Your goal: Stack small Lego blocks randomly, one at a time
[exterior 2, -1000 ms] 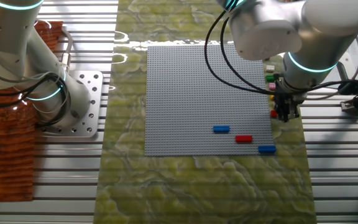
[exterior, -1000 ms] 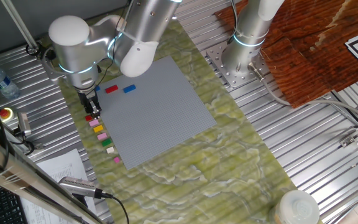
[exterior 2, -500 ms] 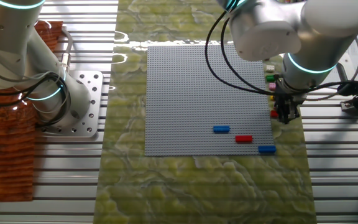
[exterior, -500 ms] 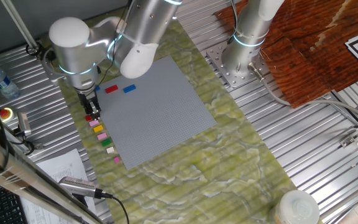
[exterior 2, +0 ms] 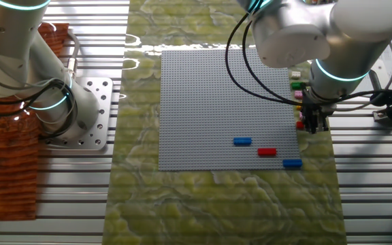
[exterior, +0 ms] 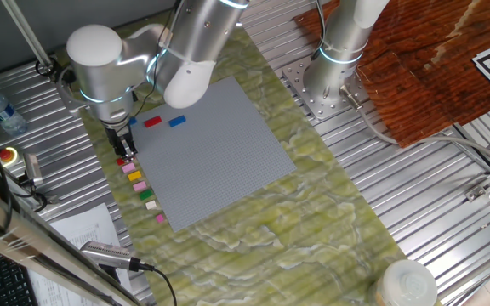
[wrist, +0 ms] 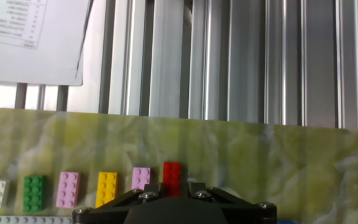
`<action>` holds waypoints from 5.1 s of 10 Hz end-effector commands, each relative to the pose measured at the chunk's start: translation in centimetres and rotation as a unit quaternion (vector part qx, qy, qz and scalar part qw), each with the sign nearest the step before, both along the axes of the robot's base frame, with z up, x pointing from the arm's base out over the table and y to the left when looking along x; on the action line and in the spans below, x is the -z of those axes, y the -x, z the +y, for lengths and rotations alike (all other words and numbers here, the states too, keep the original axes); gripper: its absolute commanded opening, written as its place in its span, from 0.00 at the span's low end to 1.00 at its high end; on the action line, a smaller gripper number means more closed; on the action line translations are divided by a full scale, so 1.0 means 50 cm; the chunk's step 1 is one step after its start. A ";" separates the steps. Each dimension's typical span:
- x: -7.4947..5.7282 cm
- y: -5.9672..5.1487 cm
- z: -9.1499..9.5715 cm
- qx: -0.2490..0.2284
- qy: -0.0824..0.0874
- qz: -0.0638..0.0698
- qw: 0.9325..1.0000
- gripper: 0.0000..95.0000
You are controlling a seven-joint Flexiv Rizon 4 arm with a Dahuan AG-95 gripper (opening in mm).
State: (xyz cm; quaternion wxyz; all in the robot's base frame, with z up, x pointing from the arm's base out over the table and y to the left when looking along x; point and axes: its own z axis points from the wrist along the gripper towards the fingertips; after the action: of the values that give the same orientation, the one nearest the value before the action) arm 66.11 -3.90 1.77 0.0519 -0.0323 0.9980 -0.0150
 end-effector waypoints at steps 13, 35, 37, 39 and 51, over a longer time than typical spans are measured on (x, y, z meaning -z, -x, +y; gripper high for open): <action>0.016 -0.003 0.002 -0.004 -0.001 0.000 1.000 0.20; -0.094 0.174 -0.015 0.032 -0.012 0.023 0.999 0.00; -0.084 0.234 -0.007 0.032 -0.006 0.026 0.999 0.00; -0.069 0.287 0.000 0.022 0.002 0.026 0.999 0.00; -0.054 0.350 -0.003 0.007 0.005 0.042 0.999 0.00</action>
State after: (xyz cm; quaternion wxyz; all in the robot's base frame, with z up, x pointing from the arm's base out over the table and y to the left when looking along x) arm 48.45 -4.12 4.55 0.0113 -0.0269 0.9994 -0.0184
